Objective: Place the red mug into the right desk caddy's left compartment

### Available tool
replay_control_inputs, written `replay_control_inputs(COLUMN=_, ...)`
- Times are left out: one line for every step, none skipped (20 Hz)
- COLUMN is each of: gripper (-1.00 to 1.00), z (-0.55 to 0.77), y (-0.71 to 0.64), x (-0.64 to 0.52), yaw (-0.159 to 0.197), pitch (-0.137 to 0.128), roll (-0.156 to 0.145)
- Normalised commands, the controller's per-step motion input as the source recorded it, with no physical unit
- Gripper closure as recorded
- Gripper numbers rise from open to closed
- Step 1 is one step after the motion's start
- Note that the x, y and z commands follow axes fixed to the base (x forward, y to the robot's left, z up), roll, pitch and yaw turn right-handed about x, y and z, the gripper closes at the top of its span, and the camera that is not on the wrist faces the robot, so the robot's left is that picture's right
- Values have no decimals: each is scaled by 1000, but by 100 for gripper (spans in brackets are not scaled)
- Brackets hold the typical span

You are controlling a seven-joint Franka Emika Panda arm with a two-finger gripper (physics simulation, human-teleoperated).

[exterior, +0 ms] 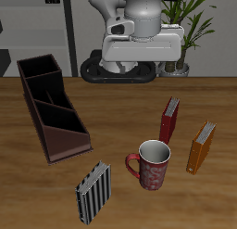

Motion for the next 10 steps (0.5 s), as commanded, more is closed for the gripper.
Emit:
replay_control_inputs(gripper=-100, z=-21, y=206, x=377, yaw=64, pitch=-23, roll=18)
replay_control_inputs(gripper=-100, z=-34, y=217, x=396, yaw=145, pitch=-95, roll=-48)
replay_control_inputs(gripper=-100, z=-169, y=220, x=560, yaw=-5, pitch=31, roll=3)
replay_control_inputs(gripper=-100, z=-148, y=249, x=467, yaw=-55, pitch=88, roll=103)
replay_control_inputs(gripper=-100, z=-59, y=41, x=285, yaw=29, pitch=-22, roll=-65)
replay_control_inputs(gripper=-100, z=-135, y=326, x=479, yaw=61, pitch=-35, roll=27)
replay_control_inputs(gripper=-100, z=-6, y=-84, x=12, yaw=0, pitch=0, roll=0)
replay_control_inputs(gripper=-100, z=-127, y=136, x=389, yaw=-24, pitch=33, roll=5)
replay_control_inputs(gripper=-100, z=-138, y=445, x=582, yaw=56, pitch=-20, roll=-2)
replay_control_inputs(gripper=-100, z=-9, y=194, x=267, yaw=68, pitch=-99, roll=-15)
